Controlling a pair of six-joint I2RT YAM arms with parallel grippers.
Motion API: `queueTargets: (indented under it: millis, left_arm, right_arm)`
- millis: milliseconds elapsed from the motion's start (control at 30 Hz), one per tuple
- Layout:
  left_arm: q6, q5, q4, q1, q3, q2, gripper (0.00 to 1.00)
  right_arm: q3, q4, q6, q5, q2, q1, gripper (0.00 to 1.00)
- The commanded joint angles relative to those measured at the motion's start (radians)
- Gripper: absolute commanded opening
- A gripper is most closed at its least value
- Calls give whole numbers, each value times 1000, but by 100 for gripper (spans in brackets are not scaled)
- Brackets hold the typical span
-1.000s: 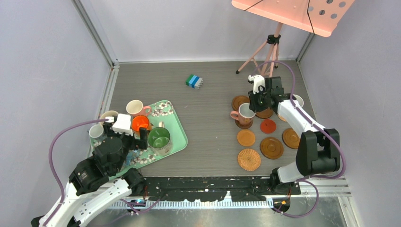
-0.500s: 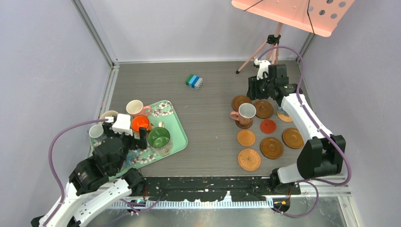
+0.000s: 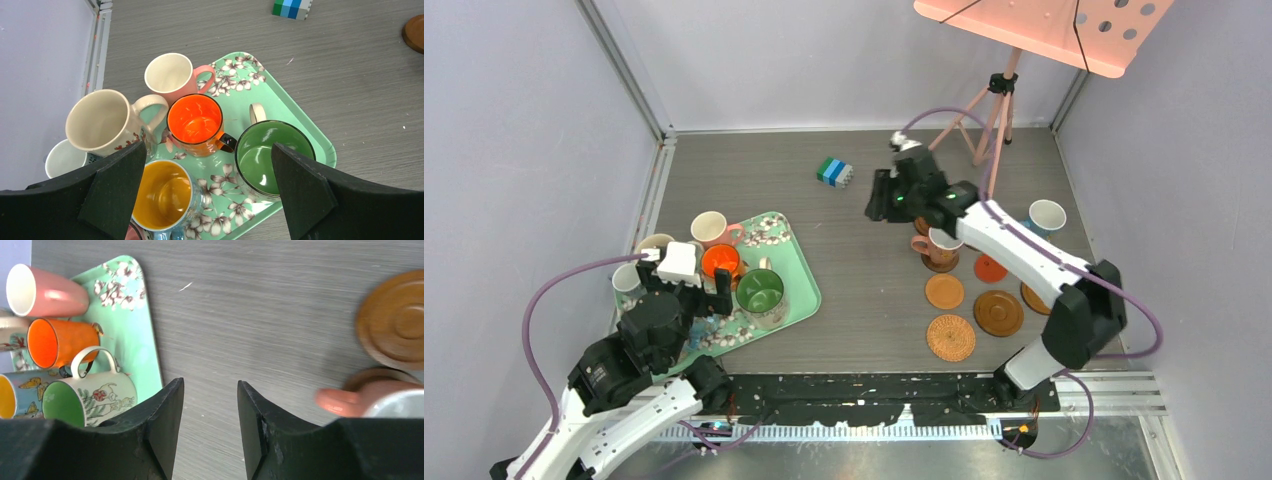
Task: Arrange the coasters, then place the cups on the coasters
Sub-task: Place the cup on the coaster, then pick up the cup from the tray.
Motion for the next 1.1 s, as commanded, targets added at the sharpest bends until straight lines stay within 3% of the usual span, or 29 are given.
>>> queueTargets:
  millis: [0, 433, 1067]
  left_arm:
    - [0, -27, 46, 4, -3, -17, 99]
    - [-3, -46, 51, 4, -7, -58, 99]
    - [-4, -46, 50, 4, -6, -58, 99]
  right_arm:
    - [120, -6, 52, 130, 109, 178, 52]
    - [457, -112, -4, 159, 417, 462, 54]
    - [642, -227, -60, 109, 645, 557, 56]
